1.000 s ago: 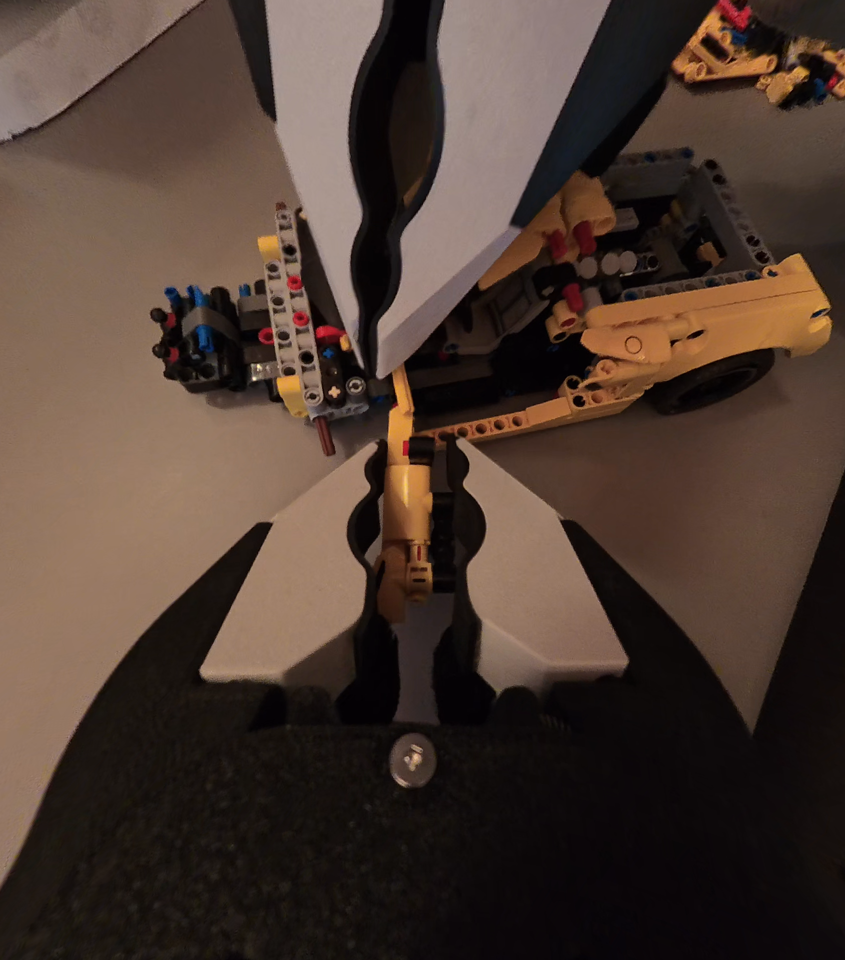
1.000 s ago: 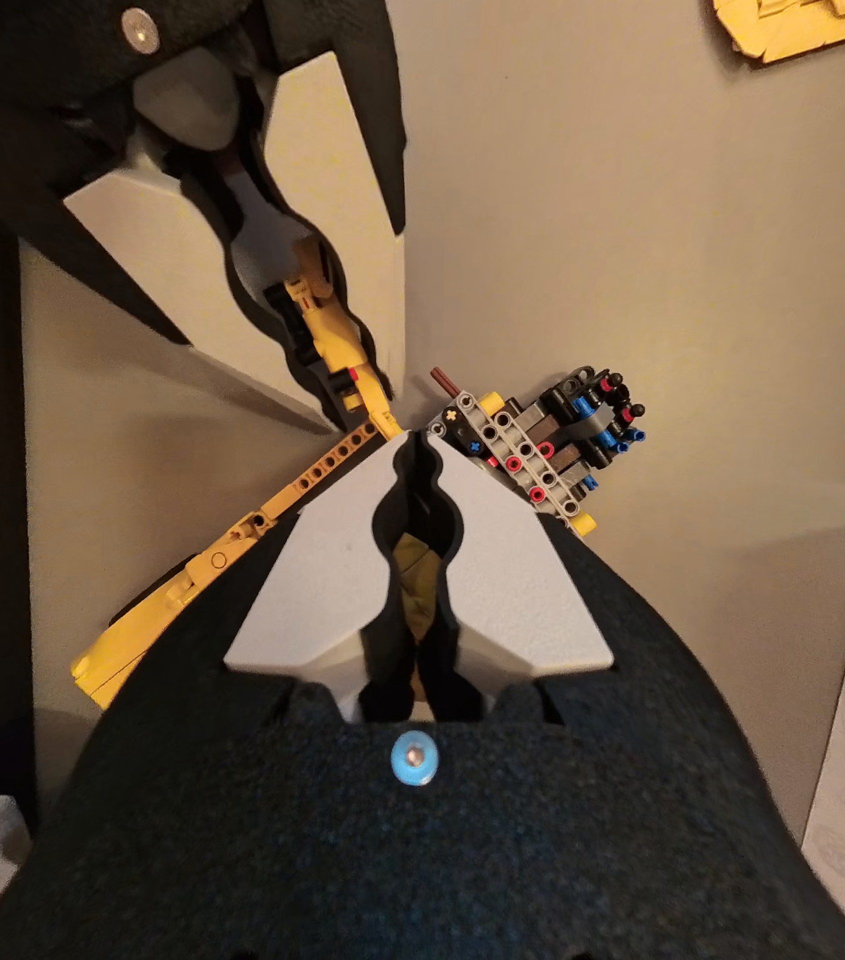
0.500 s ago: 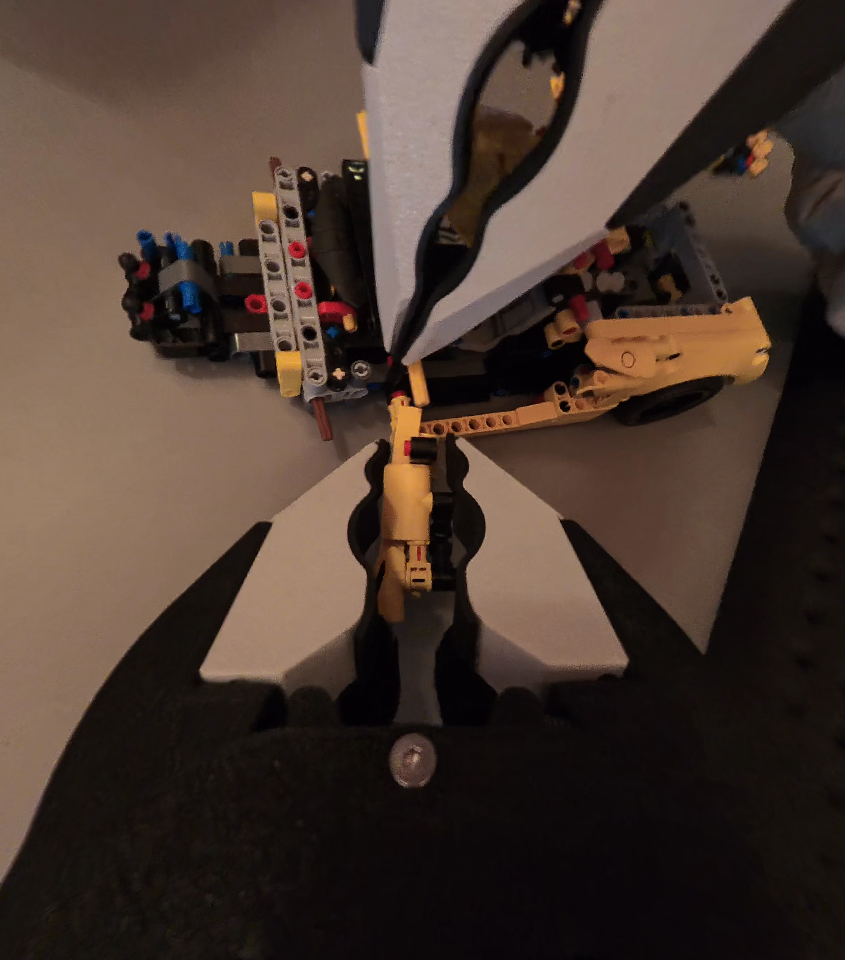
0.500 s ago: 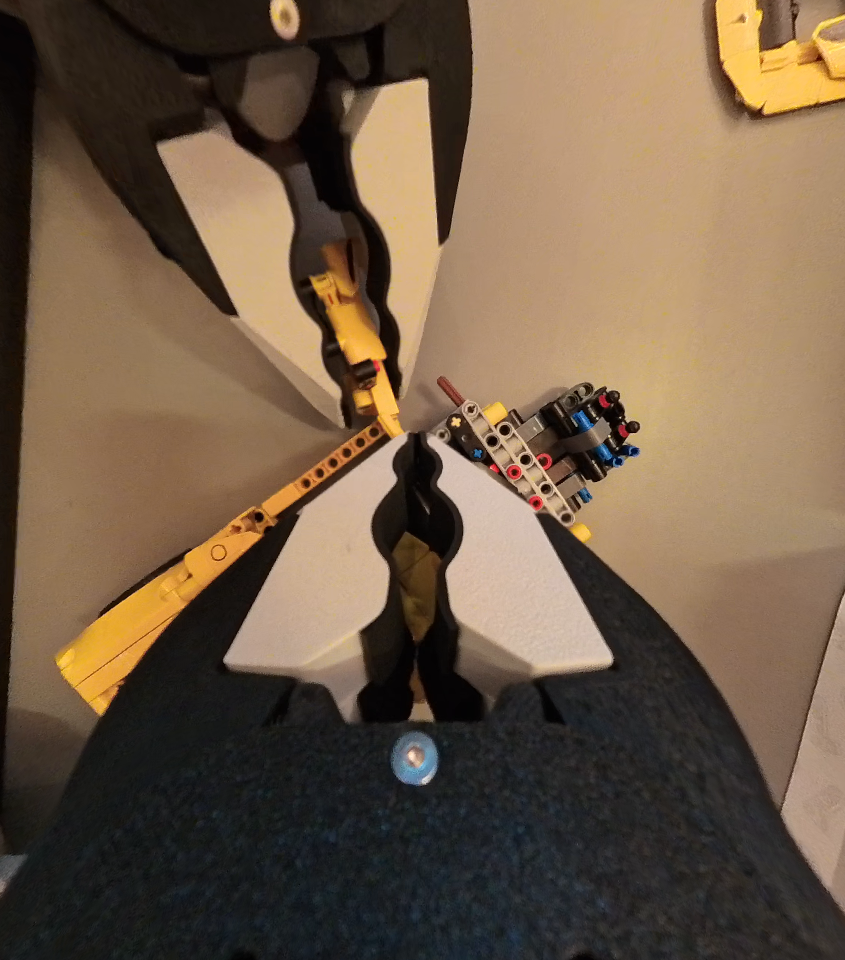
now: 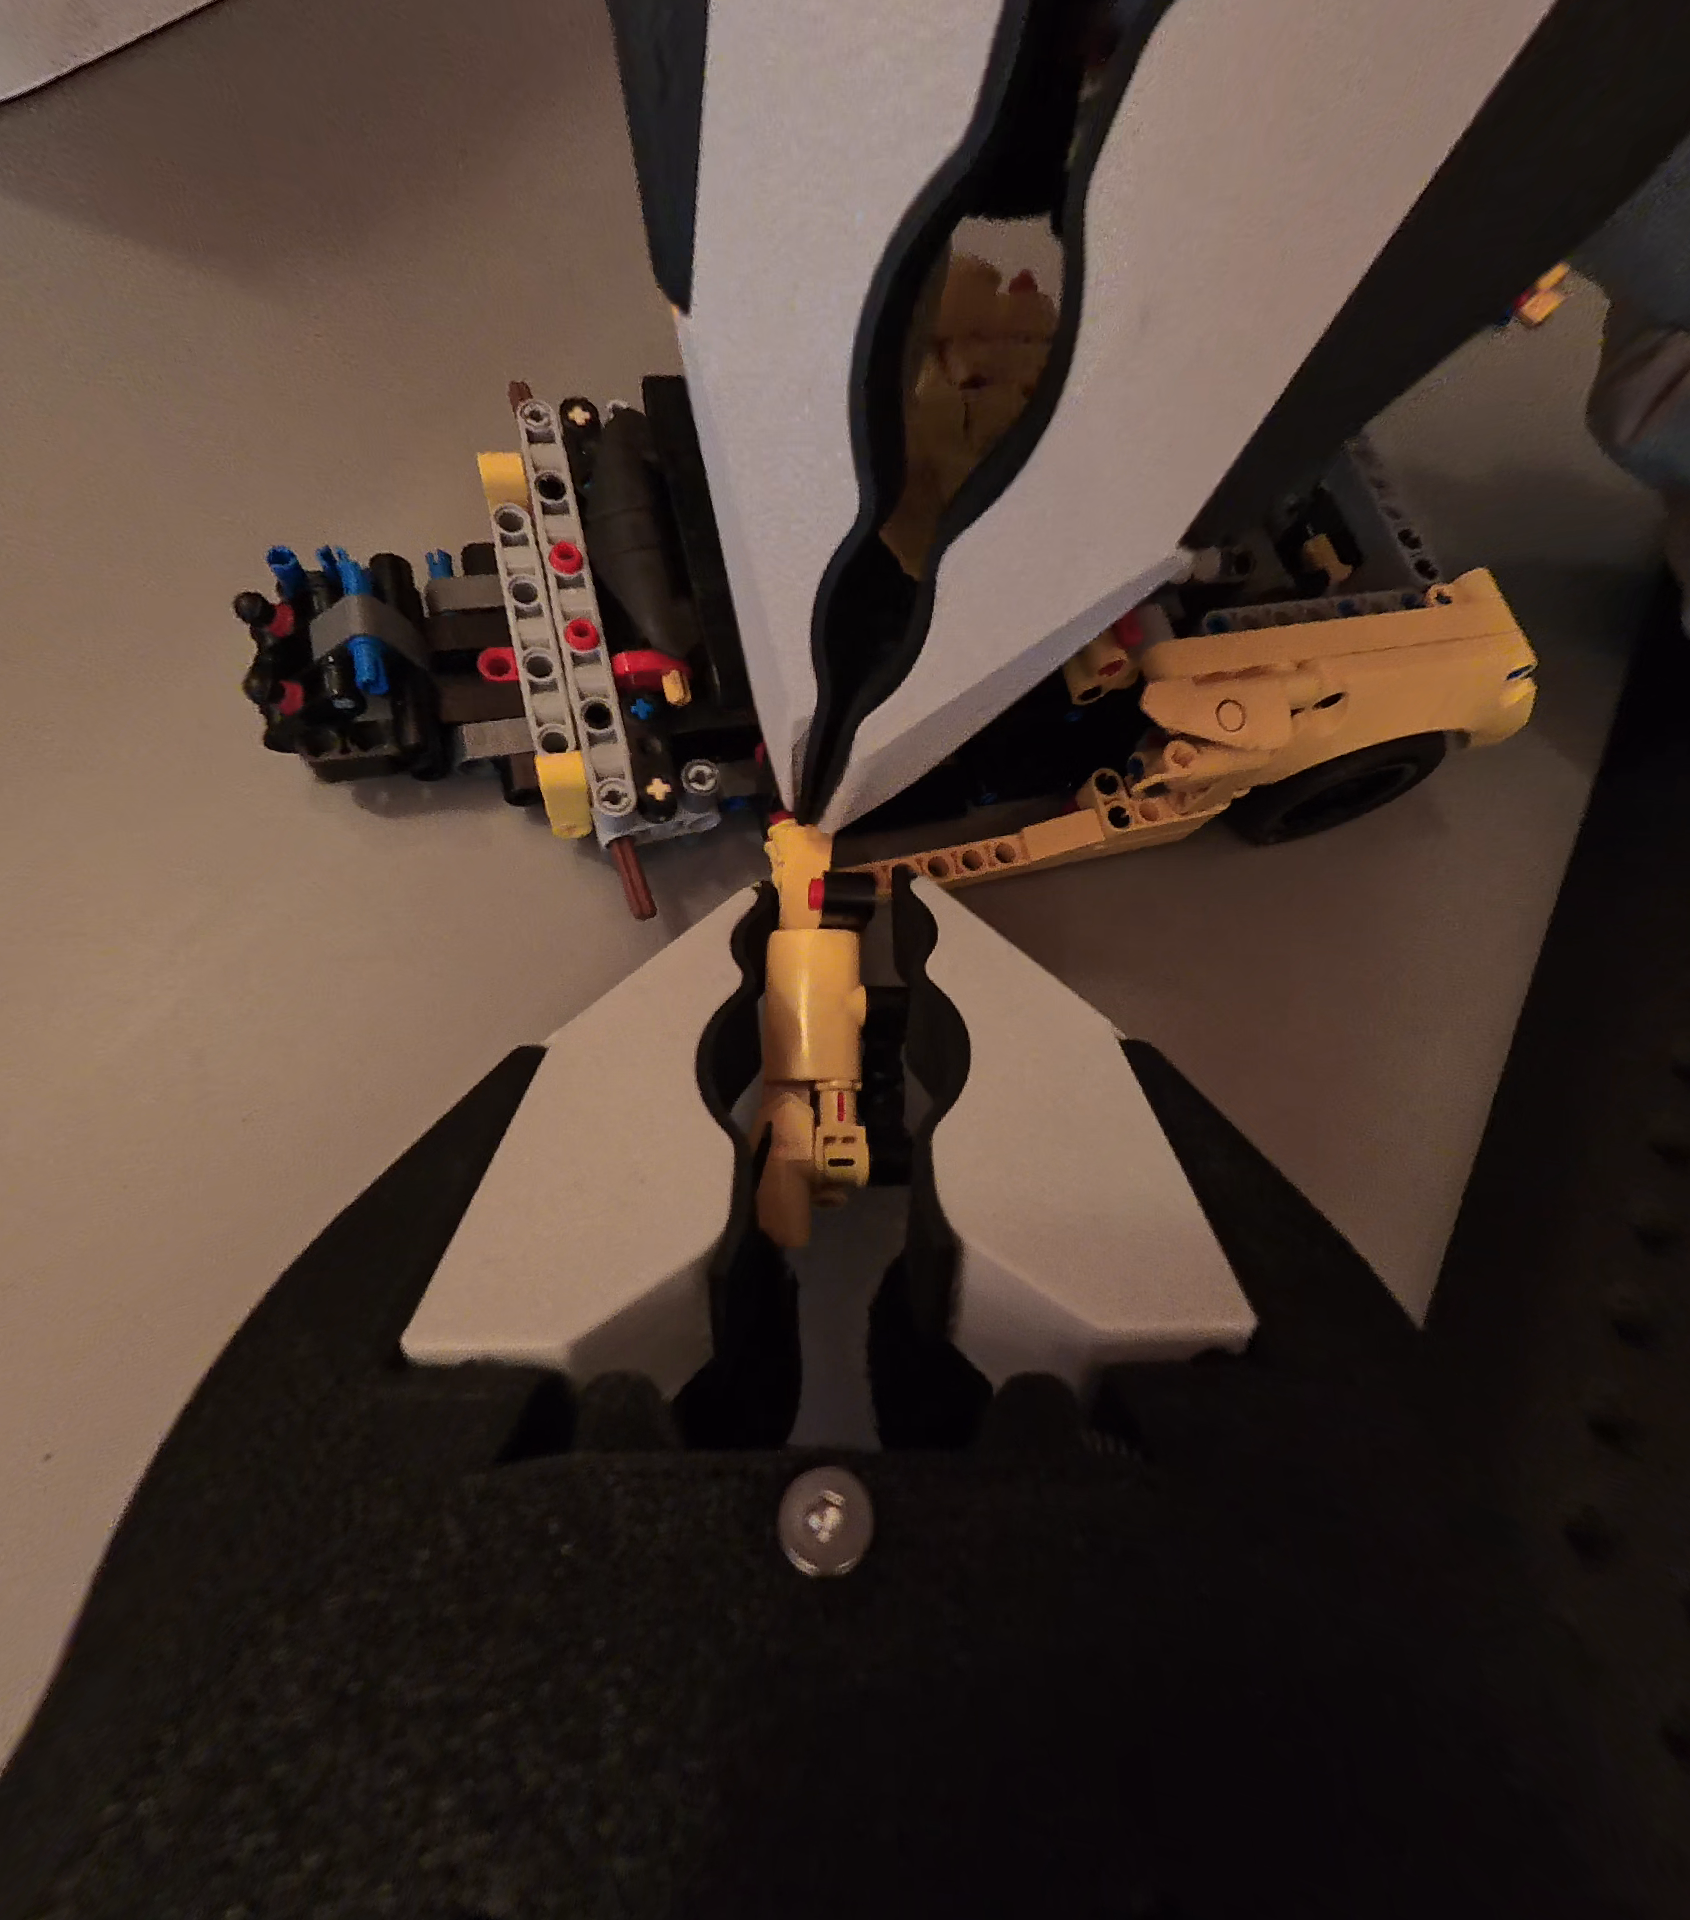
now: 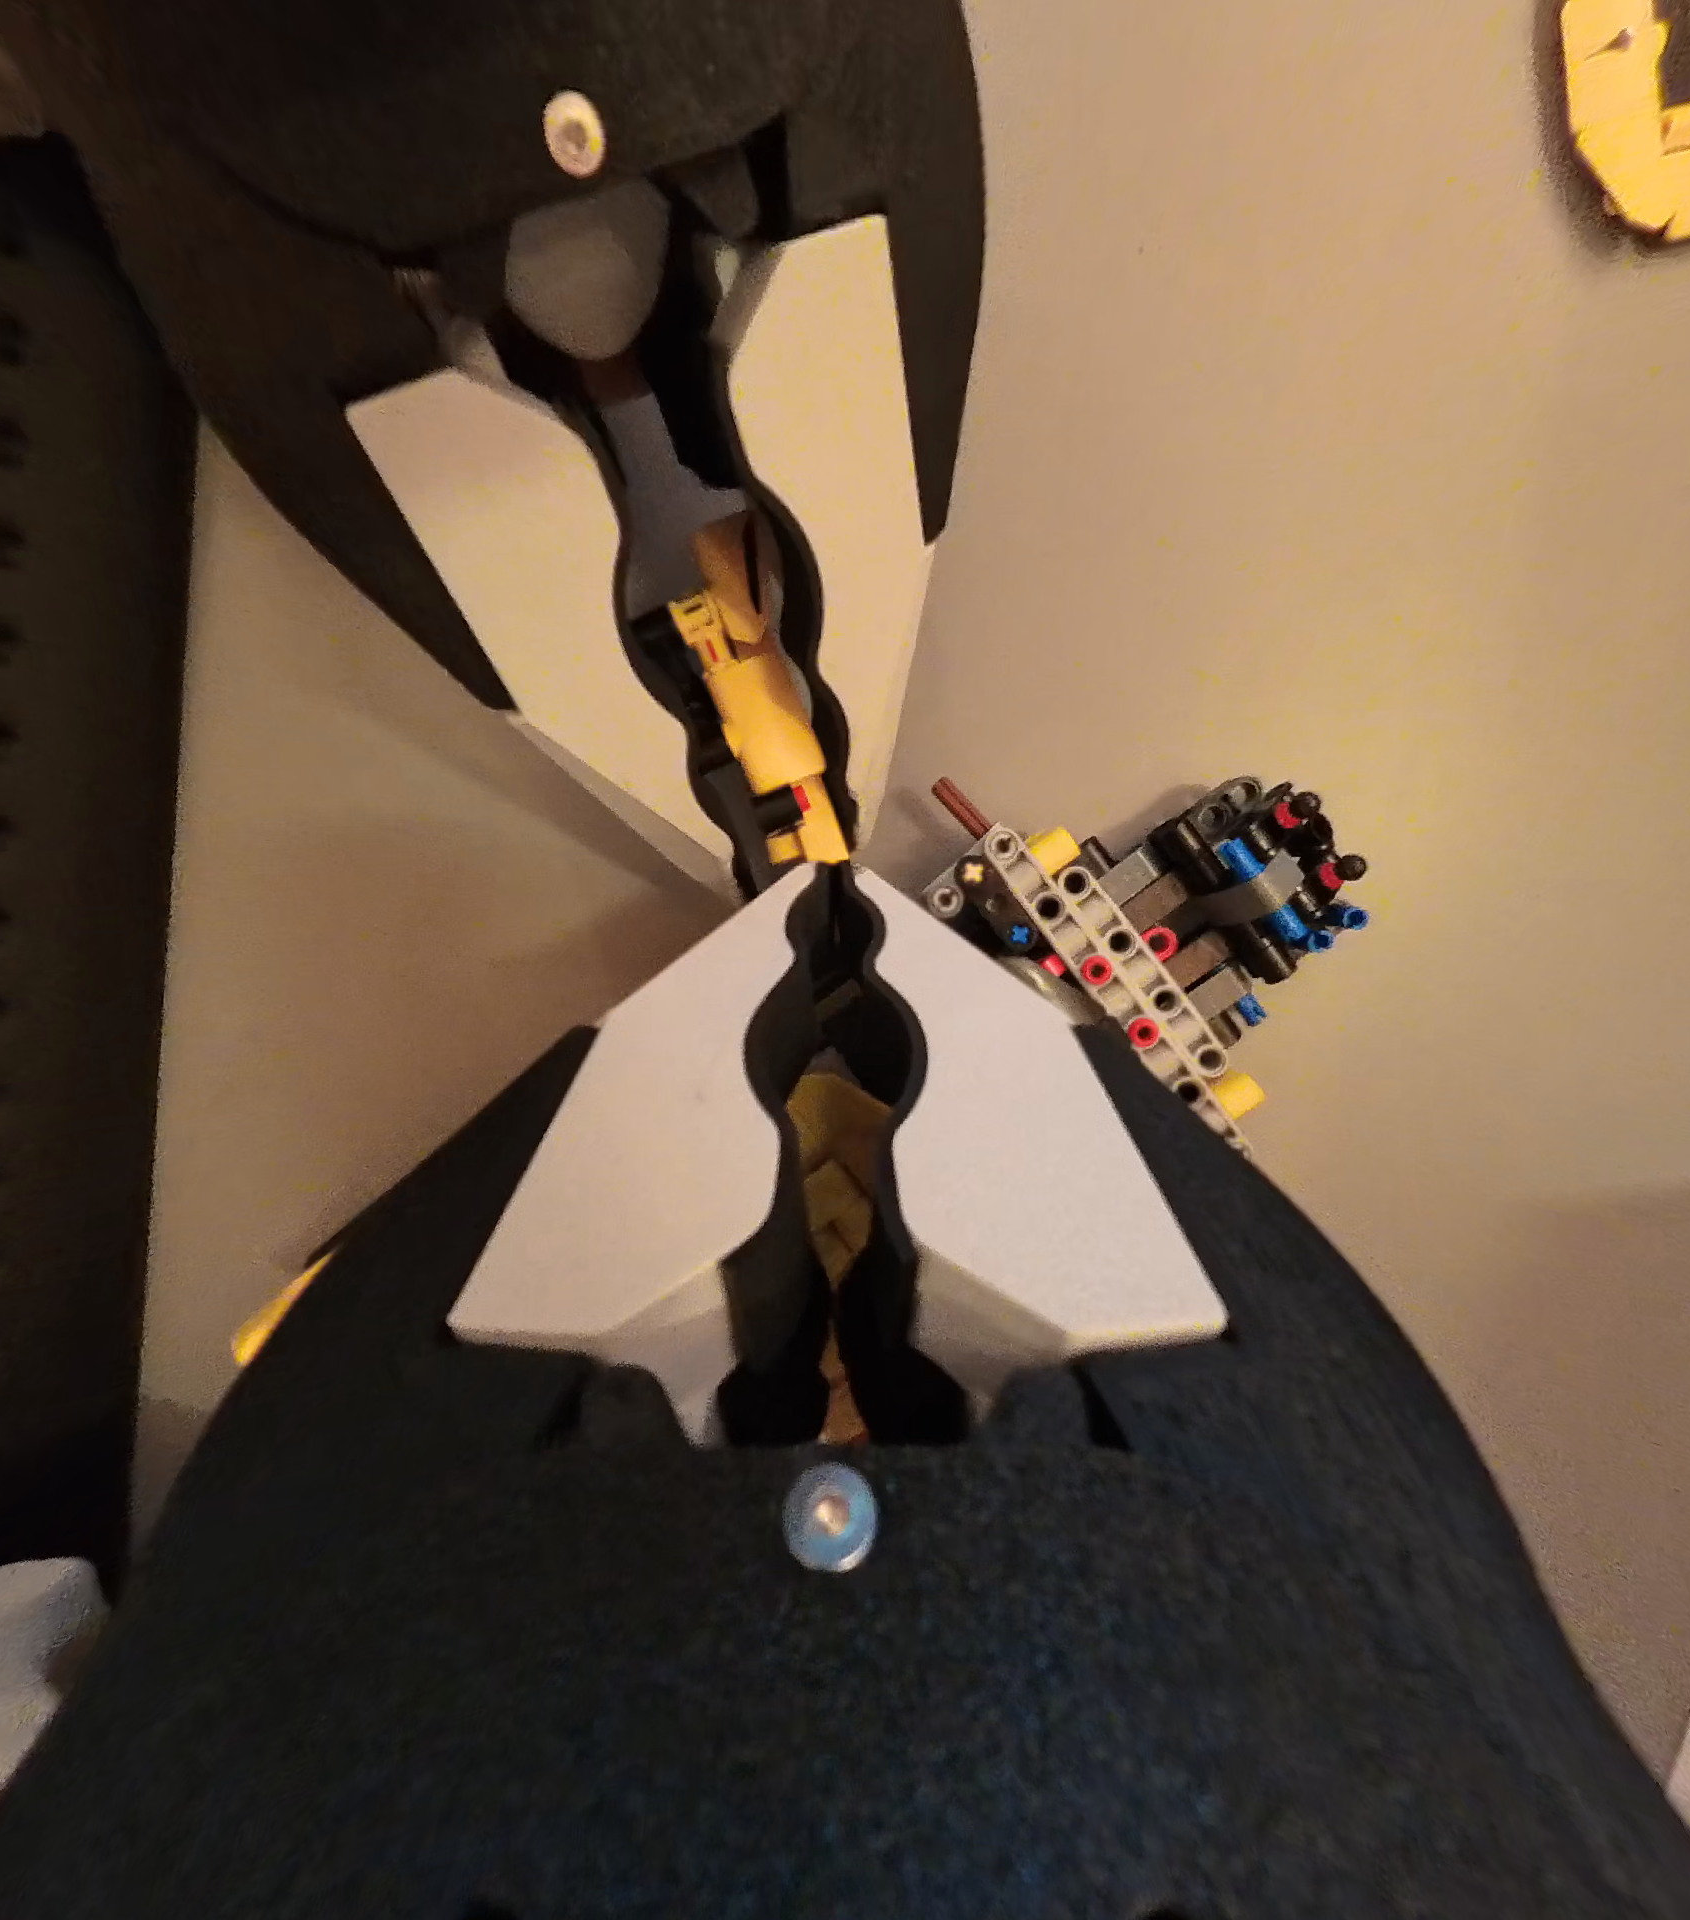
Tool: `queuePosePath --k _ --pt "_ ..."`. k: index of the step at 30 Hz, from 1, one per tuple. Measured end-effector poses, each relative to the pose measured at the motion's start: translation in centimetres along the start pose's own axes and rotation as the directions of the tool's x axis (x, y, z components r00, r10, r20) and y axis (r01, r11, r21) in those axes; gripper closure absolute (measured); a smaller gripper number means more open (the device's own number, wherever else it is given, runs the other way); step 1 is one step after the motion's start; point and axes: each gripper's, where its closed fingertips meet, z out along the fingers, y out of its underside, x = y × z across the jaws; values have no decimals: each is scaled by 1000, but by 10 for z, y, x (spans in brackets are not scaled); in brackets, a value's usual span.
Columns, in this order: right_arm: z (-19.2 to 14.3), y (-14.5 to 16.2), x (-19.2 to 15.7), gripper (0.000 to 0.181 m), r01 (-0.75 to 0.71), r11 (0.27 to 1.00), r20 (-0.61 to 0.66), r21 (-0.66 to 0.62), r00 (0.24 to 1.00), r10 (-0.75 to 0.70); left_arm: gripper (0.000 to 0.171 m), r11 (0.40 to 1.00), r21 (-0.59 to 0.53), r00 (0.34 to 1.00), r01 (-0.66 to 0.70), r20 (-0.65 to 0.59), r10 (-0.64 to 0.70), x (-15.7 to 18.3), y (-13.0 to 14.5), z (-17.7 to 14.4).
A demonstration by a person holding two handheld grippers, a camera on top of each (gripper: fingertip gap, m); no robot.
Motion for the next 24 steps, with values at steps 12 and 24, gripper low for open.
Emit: queuePosePath --k 12,24 --pt "-6 1 7 178 48 999 -68 20 997 -46 150 1000 -4 1000 14 -13 -14 -2 7 -3" --pt "-15 -5 2 168 161 984 -155 -79 973 -172 145 1000 6 999 -4 -42 5 0 9 -7"
